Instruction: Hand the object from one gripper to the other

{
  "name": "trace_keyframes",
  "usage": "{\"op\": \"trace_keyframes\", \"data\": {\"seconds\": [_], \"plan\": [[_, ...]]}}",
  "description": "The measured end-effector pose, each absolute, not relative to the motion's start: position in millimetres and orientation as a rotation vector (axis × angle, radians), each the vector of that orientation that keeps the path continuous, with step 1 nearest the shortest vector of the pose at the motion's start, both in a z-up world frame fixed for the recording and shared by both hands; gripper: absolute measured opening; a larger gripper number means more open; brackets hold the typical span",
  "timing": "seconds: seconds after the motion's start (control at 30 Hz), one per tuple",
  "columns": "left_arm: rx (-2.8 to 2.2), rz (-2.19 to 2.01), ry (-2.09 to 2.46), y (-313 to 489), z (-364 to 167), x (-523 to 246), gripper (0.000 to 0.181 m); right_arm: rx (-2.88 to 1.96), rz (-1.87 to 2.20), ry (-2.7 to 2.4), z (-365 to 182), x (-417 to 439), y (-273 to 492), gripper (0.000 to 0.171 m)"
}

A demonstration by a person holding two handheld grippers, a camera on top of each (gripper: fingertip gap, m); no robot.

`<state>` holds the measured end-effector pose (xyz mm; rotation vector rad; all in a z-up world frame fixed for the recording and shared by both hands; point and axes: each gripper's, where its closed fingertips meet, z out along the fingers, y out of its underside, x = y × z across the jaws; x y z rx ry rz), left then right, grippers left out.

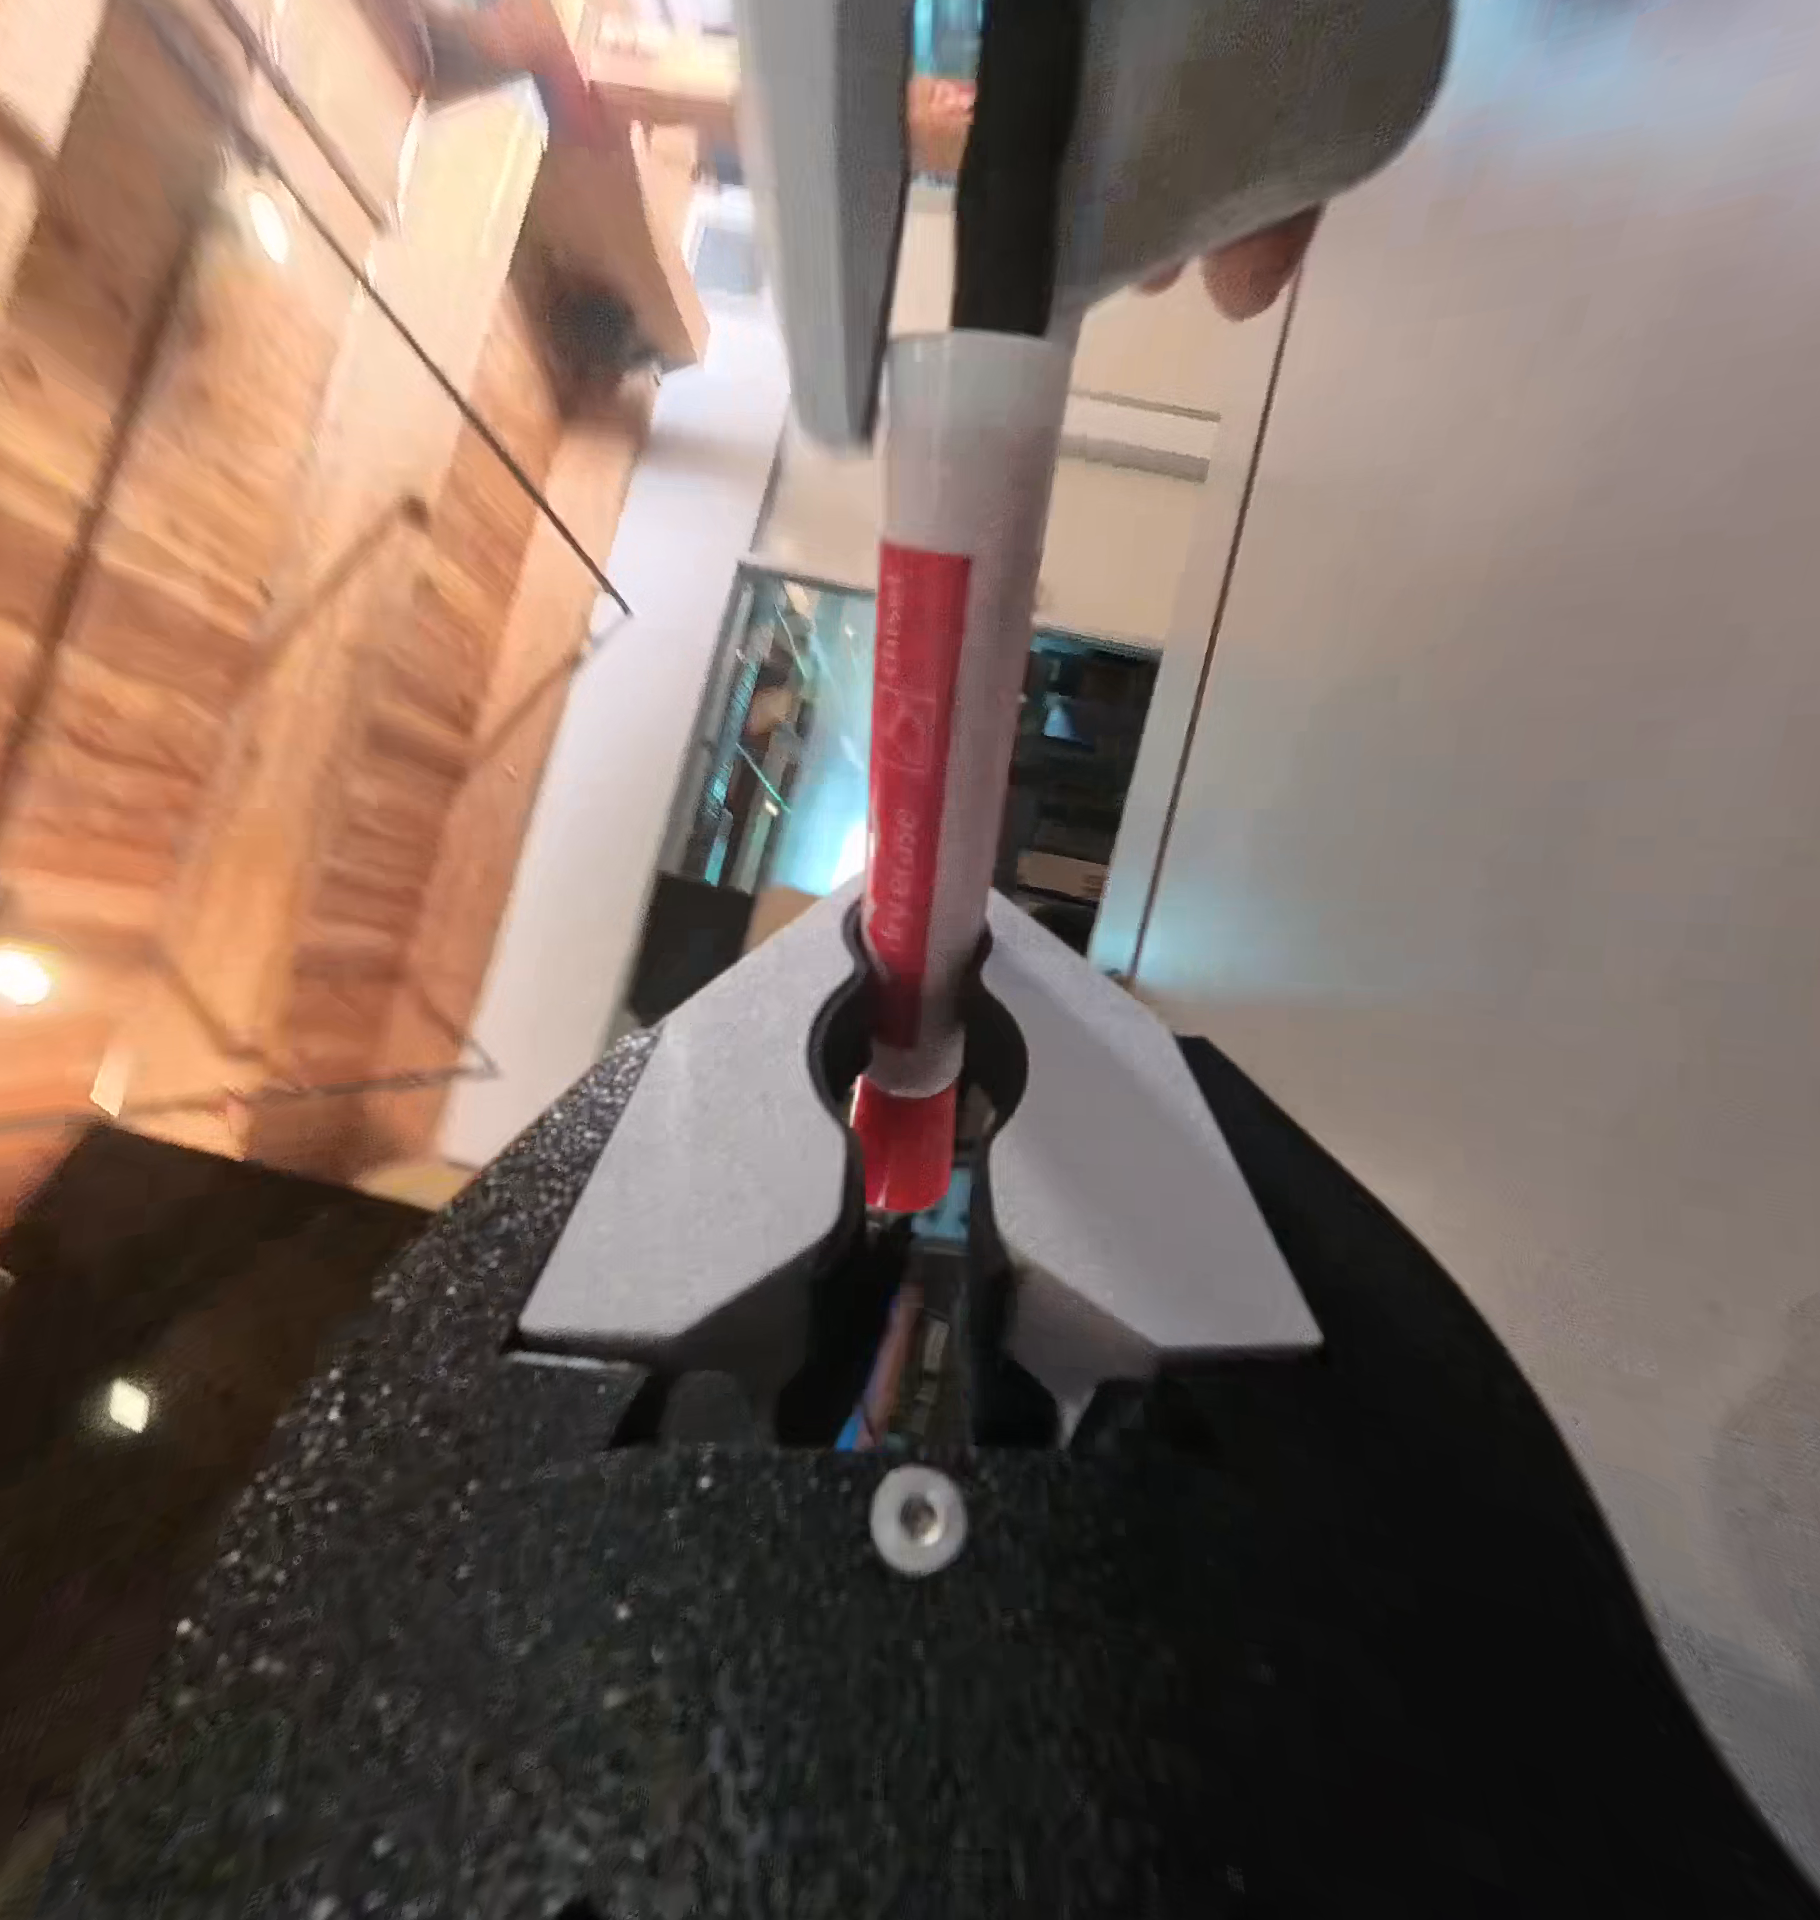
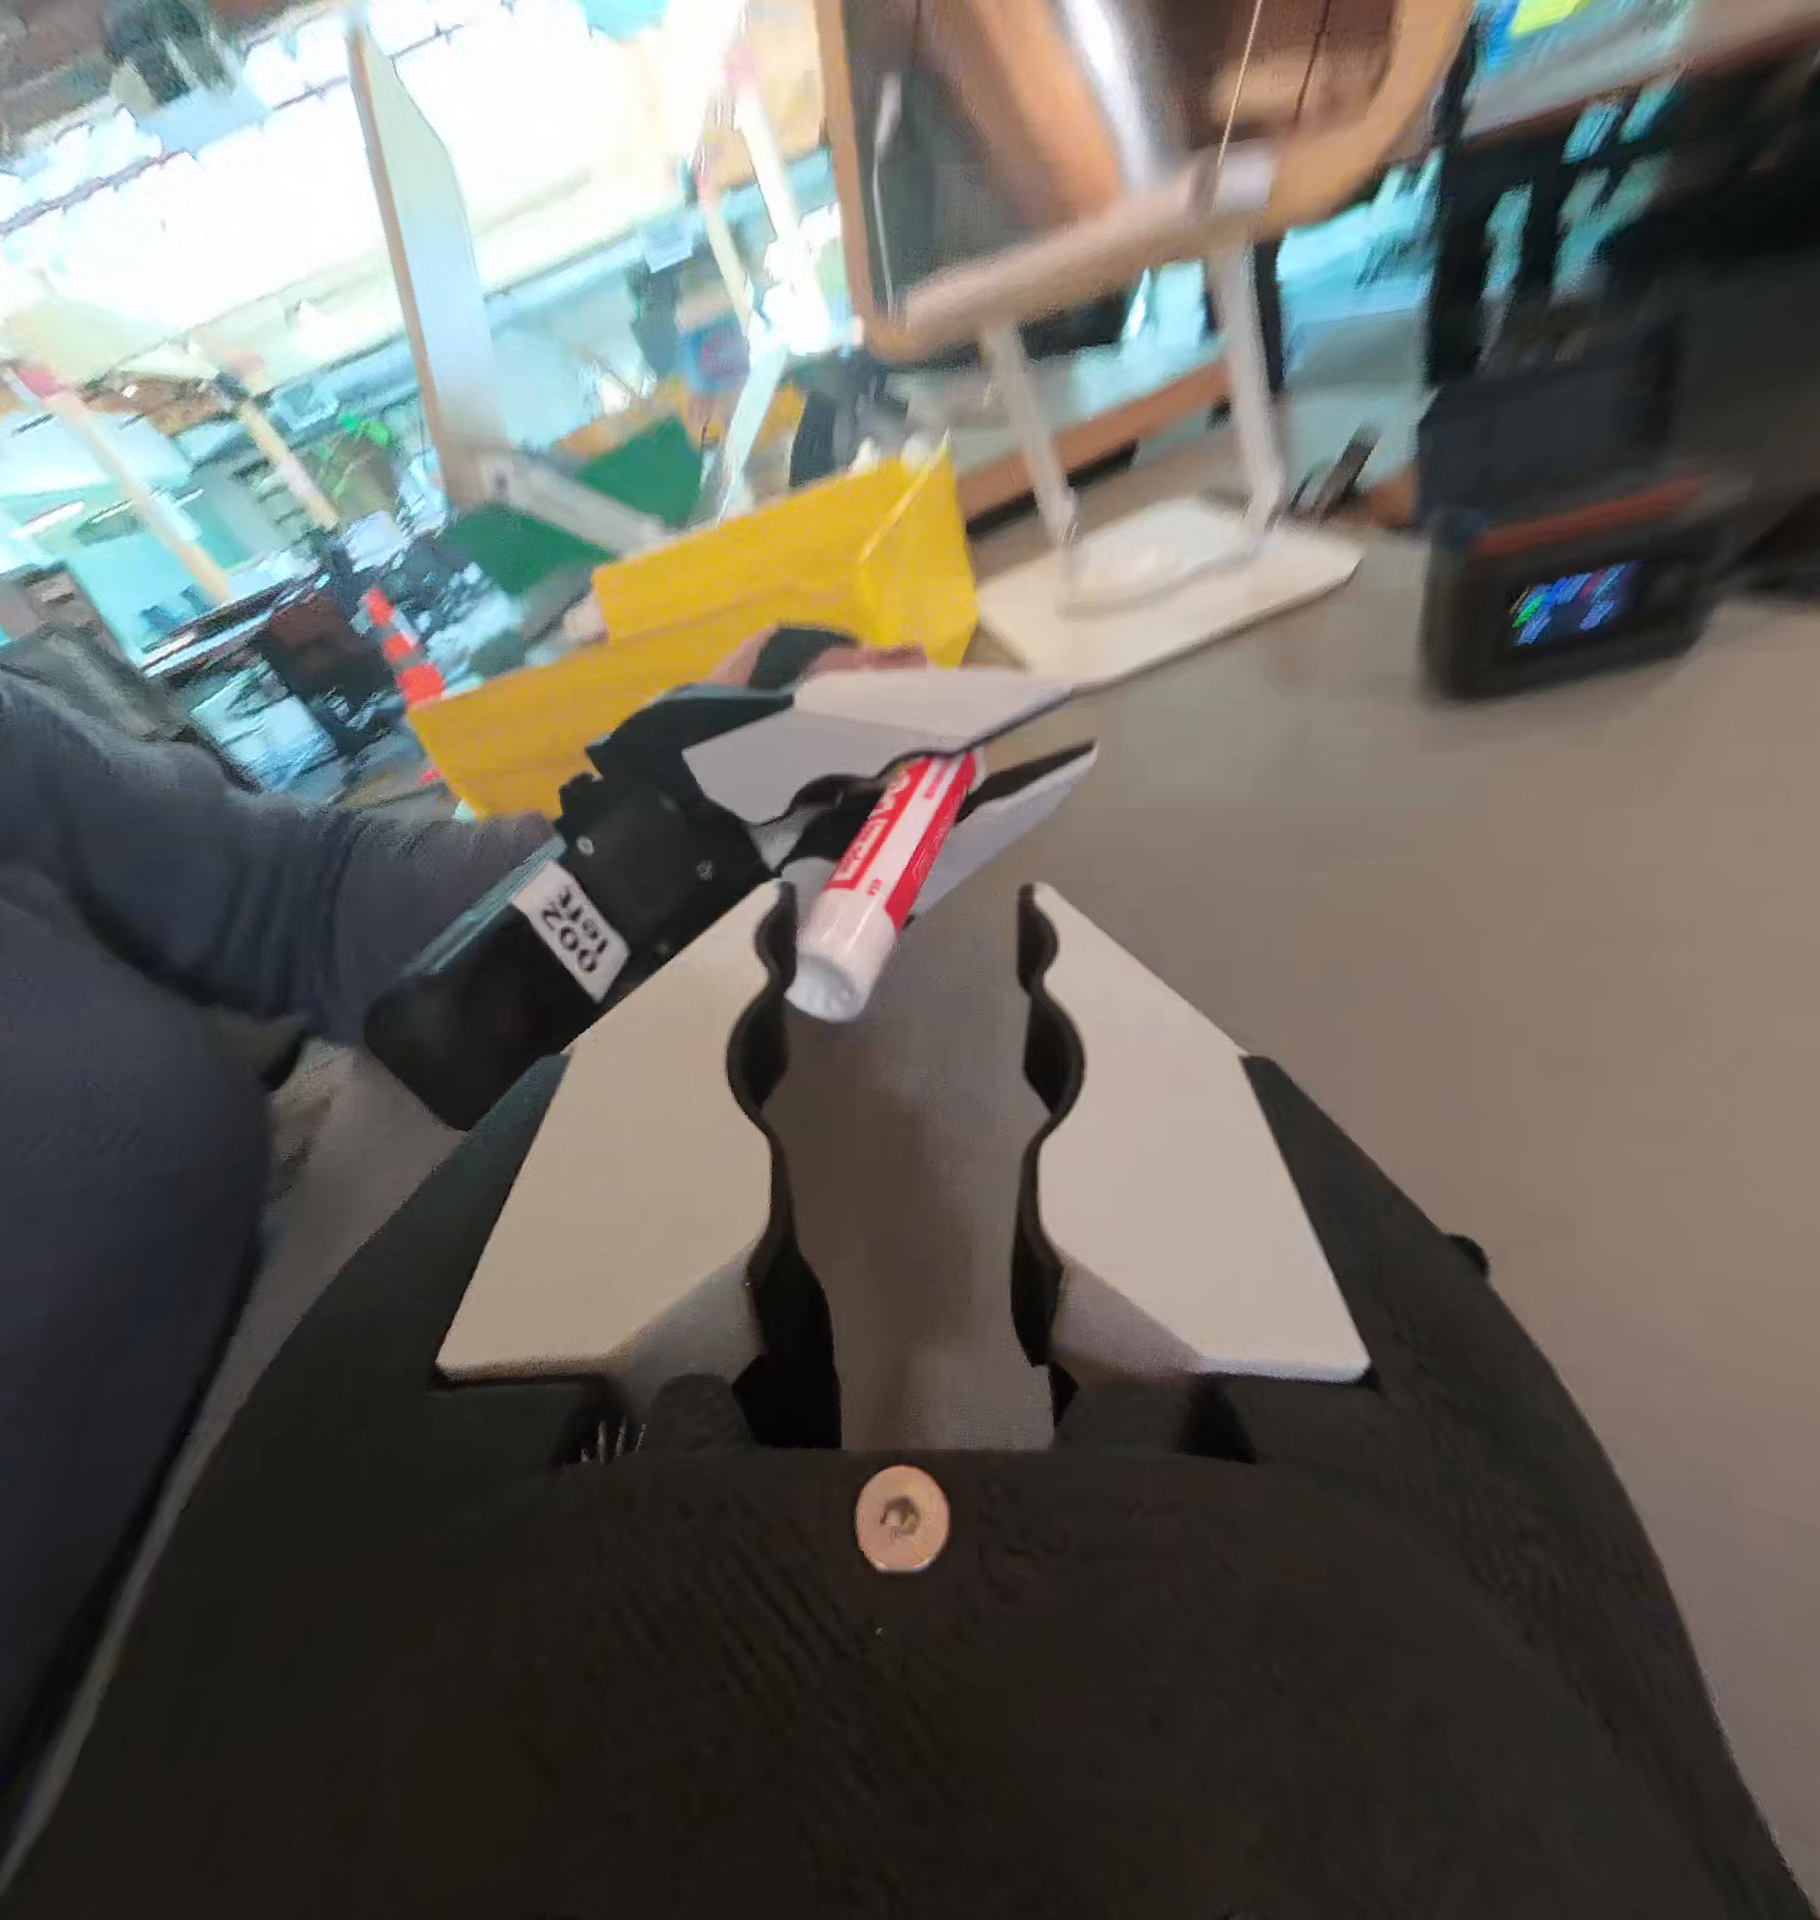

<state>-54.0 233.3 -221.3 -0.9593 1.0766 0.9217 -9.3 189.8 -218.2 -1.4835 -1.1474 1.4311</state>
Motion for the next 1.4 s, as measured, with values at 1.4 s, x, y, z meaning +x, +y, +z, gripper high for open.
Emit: {"op": "trace_keyframes", "data": {"seconds": [1.4], "plan": [[-1.041,0.549,0.951,222,-212,-40,0.036,-1.319,1.650,-0.697,-178,5,218,0.018]]}}
